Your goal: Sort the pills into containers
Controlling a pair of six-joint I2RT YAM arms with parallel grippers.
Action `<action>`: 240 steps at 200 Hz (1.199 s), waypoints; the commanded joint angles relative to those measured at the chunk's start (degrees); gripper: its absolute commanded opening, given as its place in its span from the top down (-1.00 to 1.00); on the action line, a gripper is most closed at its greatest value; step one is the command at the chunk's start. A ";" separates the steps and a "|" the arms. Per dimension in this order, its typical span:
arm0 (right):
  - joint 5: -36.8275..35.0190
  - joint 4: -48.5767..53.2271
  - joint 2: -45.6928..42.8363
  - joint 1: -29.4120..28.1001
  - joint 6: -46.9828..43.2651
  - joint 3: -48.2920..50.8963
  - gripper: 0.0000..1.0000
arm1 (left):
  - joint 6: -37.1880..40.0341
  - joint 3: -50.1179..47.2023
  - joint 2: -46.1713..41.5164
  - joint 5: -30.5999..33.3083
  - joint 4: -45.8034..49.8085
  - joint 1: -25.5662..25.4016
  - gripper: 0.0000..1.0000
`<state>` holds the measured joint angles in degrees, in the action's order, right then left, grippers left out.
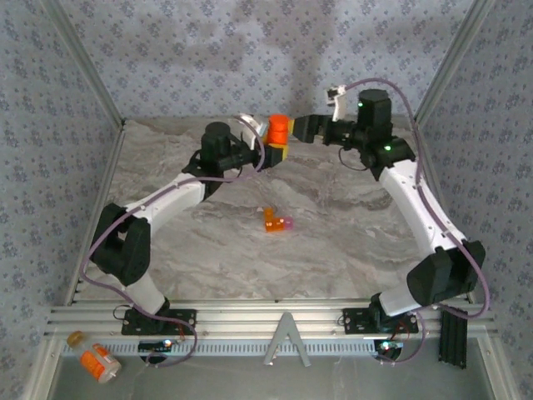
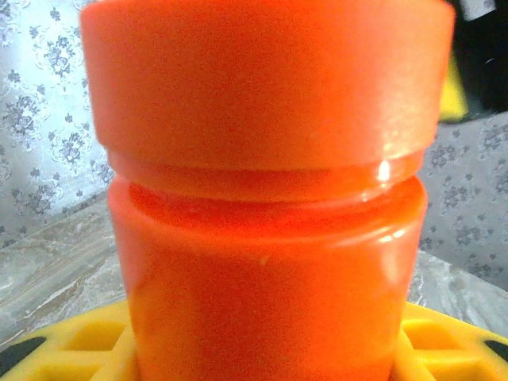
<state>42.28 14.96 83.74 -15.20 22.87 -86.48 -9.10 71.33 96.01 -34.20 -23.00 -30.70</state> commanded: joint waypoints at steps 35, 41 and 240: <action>21.42 8.74 6.09 2.55 -9.21 -13.77 -0.78 | 4.03 10.33 -1.06 -26.44 12.24 2.48 1.00; 21.52 10.30 7.20 2.28 -10.19 -15.43 -0.78 | 4.89 11.15 -0.93 -27.50 14.11 2.48 1.00; 17.13 16.44 11.70 -3.56 -13.66 -18.50 0.17 | 5.11 11.37 -1.02 -24.30 14.68 1.73 1.00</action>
<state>60.23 32.10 96.77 -18.00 8.16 -106.30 -4.12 81.60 96.01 -60.99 -6.15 -28.29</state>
